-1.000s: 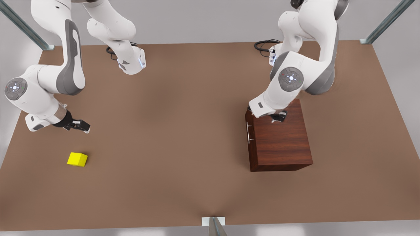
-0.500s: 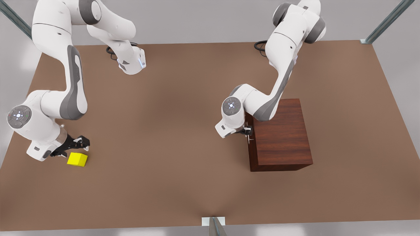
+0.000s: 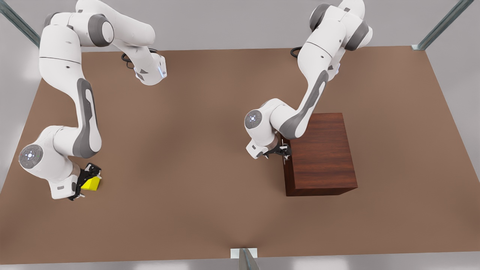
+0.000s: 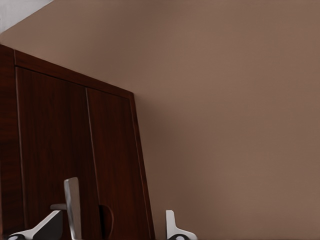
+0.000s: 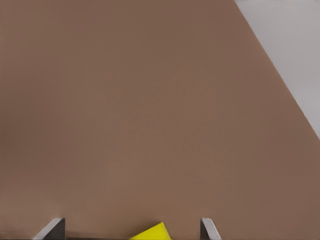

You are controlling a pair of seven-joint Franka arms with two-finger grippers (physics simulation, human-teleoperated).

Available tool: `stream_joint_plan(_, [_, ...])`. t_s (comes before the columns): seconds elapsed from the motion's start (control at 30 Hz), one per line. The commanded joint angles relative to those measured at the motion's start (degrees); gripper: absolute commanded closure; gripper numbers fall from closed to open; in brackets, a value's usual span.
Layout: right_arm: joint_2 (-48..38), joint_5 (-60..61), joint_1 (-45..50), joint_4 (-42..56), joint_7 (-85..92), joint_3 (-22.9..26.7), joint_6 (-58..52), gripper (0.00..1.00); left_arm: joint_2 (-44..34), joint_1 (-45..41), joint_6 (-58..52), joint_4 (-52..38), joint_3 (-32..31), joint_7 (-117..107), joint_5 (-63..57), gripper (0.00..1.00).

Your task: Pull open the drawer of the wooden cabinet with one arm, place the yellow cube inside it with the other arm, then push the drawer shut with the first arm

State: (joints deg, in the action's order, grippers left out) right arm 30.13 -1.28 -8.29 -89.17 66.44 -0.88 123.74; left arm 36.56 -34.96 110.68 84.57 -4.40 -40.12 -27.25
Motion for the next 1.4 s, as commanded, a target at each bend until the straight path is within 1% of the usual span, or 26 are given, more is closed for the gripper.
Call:
stream_joint_plan(0.0, [0.9,-1.6,-0.2,-0.2,41.2,0.0,1.9,0.00,0.6,-0.4,0.2,-0.4,0.0,-12.8,-1.0,0.00])
stream_joint_plan(0.13, [2.5,-1.8,-0.3,-0.3,41.3,0.1,1.7,0.00,1.8,-1.7,0.2,-0.7,0.0,-15.3,-1.1,0.00])
stream_joint_plan(0.27, [2.7,-3.0,-0.9,-0.2,41.3,0.3,-1.2,0.00,1.8,-2.6,0.2,-2.0,0.0,-15.3,-1.1,0.00])
stream_joint_plan(0.37, [3.3,-3.5,-1.5,-0.2,41.3,0.3,-1.3,0.00,1.9,-3.3,0.1,-2.0,0.0,-15.6,-3.1,0.00])
stream_joint_plan(0.47, [4.2,-4.1,-1.8,0.0,41.0,0.3,-1.2,0.00,2.1,-3.7,0.1,-2.2,0.0,-15.8,-2.9,0.00])
stream_joint_plan(0.77, [6.3,-3.3,-3.1,0.3,39.9,0.4,-0.8,0.00,4.4,-5.0,0.2,-6.6,-0.2,-17.4,-2.5,0.00])
stream_joint_plan(0.87, [6.7,-3.2,-3.9,0.3,37.4,0.8,-1.3,0.00,4.5,-5.7,0.6,-6.9,-0.2,-17.5,-2.5,0.00])
stream_joint_plan(1.37, [10.7,-1.4,-7.6,1.2,37.4,0.9,-1.5,0.00,7.1,-7.8,1.9,-10.7,-0.3,-18.2,-2.7,0.00])
